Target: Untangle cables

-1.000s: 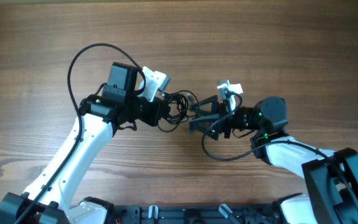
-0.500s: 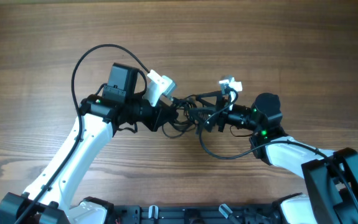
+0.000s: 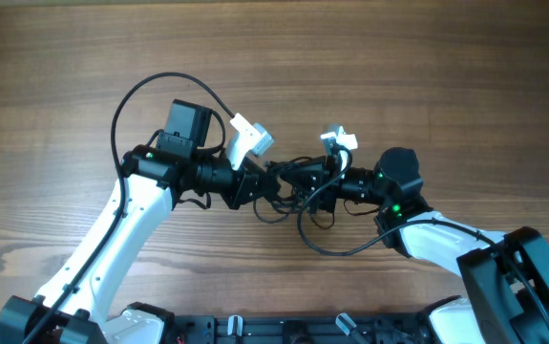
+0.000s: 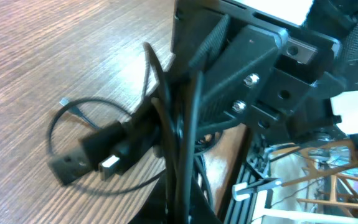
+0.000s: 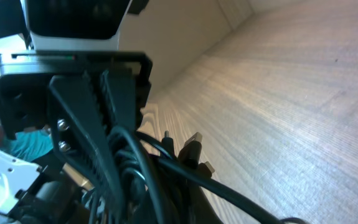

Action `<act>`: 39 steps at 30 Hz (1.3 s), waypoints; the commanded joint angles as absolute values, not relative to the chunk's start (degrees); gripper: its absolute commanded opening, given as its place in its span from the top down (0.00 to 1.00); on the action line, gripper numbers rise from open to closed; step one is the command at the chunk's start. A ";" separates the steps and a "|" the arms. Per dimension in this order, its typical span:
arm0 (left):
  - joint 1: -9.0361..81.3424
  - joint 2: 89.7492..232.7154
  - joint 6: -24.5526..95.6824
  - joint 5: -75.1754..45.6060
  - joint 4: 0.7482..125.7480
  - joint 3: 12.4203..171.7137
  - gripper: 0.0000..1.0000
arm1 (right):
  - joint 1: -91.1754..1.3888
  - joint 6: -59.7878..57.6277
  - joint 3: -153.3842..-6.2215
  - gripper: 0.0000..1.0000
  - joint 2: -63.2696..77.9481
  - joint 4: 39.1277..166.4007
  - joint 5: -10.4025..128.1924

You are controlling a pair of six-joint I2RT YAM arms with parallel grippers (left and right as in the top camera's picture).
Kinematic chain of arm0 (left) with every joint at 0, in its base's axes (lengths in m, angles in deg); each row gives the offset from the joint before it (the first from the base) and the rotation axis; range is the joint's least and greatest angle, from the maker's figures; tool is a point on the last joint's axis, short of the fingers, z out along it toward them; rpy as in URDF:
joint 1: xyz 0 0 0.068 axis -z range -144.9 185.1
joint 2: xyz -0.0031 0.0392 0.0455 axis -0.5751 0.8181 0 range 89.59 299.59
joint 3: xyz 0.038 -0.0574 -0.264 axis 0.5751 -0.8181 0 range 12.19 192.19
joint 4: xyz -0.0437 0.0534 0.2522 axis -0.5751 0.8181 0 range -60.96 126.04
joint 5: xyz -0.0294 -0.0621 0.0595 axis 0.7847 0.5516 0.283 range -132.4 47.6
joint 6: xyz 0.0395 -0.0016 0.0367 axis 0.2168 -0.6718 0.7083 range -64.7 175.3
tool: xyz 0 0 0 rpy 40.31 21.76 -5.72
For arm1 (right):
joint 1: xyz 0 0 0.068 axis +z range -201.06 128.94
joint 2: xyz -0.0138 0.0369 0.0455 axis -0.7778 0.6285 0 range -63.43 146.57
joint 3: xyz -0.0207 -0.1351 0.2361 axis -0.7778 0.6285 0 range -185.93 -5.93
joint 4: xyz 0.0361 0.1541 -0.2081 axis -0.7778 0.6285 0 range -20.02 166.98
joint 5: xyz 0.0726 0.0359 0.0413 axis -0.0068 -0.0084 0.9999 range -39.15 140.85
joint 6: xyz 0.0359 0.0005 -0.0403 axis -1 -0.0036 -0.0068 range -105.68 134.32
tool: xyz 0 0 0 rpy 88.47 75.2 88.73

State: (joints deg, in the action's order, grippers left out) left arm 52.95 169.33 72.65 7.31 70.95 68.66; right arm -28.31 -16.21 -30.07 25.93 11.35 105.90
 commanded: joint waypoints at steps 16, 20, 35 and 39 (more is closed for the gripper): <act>45.30 168.35 41.11 -13.39 60.64 68.37 0.96 | -28.10 -25.23 -30.61 0.95 26.34 0.46 124.45; 48.56 168.35 41.13 -13.41 61.34 67.74 0.96 | -28.16 -28.62 -30.61 0.96 26.34 -10.05 124.19; 59.55 171.01 41.37 -15.48 60.02 63.67 0.96 | -29.93 -34.43 -30.61 0.95 26.34 0.44 97.59; 58.61 171.01 41.43 -14.98 60.07 63.67 0.96 | -30.98 -41.03 -30.61 0.86 26.34 10.21 86.25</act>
State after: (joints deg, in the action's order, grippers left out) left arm 58.81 170.51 40.97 -15.05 59.17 64.92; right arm -29.47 -36.51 -28.97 27.76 8.07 99.93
